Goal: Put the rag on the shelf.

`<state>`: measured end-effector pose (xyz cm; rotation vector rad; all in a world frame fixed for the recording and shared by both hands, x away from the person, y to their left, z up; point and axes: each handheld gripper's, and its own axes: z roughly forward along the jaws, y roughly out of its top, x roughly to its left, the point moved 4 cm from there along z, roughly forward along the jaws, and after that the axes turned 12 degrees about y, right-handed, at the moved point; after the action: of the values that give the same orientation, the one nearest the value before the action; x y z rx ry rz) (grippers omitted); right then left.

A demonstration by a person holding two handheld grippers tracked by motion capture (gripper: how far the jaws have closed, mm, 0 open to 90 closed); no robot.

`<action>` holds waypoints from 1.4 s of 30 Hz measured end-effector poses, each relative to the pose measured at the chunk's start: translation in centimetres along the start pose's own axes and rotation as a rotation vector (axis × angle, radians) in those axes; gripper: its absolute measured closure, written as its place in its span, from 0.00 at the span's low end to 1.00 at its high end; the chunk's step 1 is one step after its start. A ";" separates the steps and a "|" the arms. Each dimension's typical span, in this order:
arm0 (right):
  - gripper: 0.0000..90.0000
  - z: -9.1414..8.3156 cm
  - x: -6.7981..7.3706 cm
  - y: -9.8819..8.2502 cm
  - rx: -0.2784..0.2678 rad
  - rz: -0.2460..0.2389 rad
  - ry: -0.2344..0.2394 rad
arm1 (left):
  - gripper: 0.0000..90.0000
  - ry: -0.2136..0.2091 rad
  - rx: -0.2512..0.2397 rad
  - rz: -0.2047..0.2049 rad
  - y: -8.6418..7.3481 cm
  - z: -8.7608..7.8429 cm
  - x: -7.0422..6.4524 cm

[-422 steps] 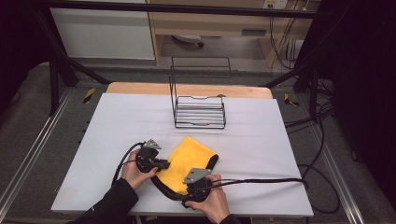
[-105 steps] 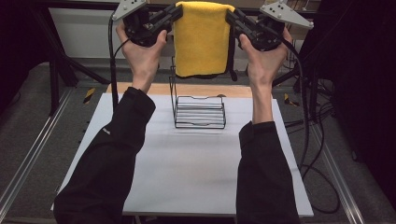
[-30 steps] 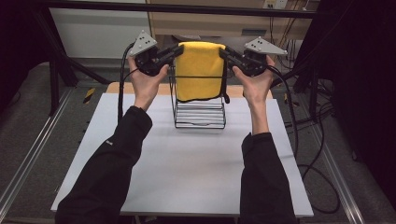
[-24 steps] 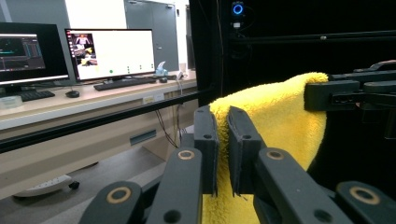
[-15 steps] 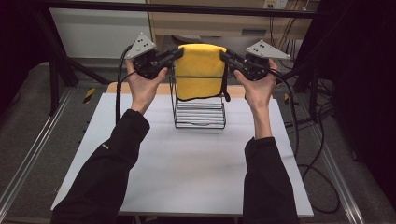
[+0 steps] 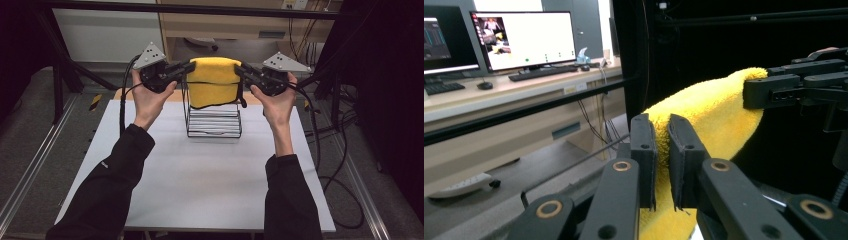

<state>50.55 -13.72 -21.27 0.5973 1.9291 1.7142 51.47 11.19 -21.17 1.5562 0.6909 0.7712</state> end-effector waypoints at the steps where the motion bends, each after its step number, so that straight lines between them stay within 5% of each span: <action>1: 0.87 0.0 0.1 -0.1 0.001 0.000 0.004 | 0.92 -0.001 0.006 0.003 -0.1 -0.1 -0.1; 10: 0.87 -0.8 1.1 -1.3 0.039 0.033 0.027 | 0.91 -0.017 0.055 0.037 -1.1 -1.0 -0.9; 26: 0.86 -1.2 1.8 -3.9 0.092 0.070 0.070 | 0.86 -0.050 0.151 0.035 -3.4 -1.9 -1.6; 34: 0.86 -1.5 1.9 -4.6 0.107 0.071 0.078 | 0.81 -0.061 0.171 -0.012 -1.9 -2.7 -1.4; 42: 0.86 -1.5 2.0 -5.2 0.121 0.058 0.083 | 1.00 -0.050 0.201 -0.093 -0.8 -1.2 -1.1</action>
<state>48.05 -14.25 -26.47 0.6412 2.1042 1.6904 49.88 11.14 -22.01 1.7052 0.8182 0.6063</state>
